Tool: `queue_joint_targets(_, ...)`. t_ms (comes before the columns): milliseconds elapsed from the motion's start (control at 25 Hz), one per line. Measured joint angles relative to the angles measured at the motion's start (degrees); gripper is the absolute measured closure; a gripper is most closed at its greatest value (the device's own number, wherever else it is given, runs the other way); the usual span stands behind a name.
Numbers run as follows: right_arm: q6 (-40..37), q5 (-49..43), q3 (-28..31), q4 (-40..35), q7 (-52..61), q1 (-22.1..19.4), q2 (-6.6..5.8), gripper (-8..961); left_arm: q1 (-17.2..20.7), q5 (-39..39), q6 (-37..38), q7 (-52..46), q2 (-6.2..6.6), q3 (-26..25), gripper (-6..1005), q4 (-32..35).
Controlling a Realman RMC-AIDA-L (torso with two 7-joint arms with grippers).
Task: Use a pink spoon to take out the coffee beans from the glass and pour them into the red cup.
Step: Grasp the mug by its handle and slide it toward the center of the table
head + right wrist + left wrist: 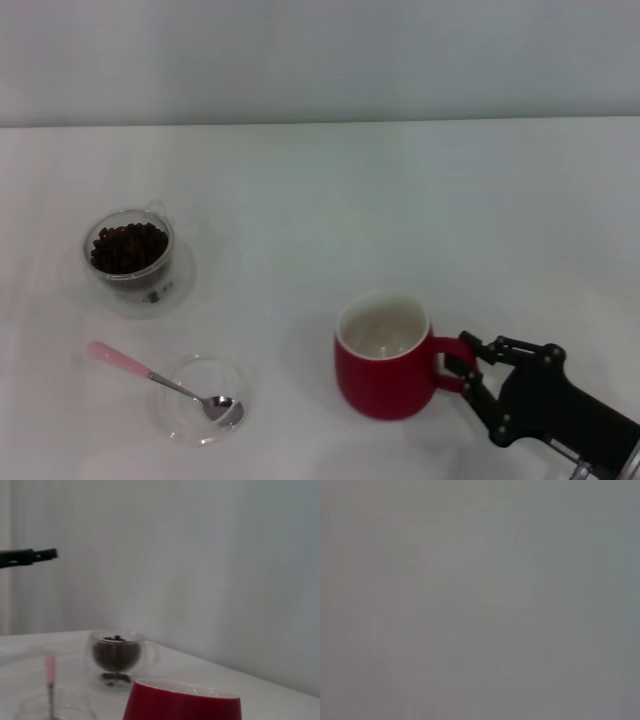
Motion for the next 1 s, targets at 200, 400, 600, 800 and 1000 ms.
queue_joint_targets(200,0.56,-2.79,0.0,1.83,-0.08,2.02,0.12,676,-0.05,-0.09,-0.03,0.0,0.0,-0.07,112,0.0)
queue_joint_targets(400,0.86,-3.21,-0.01,1.85,-0.08,2.37,0.13,665,0.03,-0.14,-0.06,0.0,0.0,-0.15,112,0.04)
queue_joint_targets(600,1.26,-2.83,0.07,1.23,-0.03,2.16,0.01,654,0.21,-0.14,-0.07,0.0,0.0,-0.27,112,0.12)
queue_joint_targets(800,2.39,-2.73,0.23,0.67,-0.03,2.08,-0.08,643,0.23,-0.14,-0.07,0.0,0.0,-0.27,112,0.21)
queue_joint_targets(1000,2.84,-2.65,0.84,0.04,-0.07,1.2,-0.37,479,0.23,-0.13,-0.06,0.0,0.0,-0.28,112,0.41)
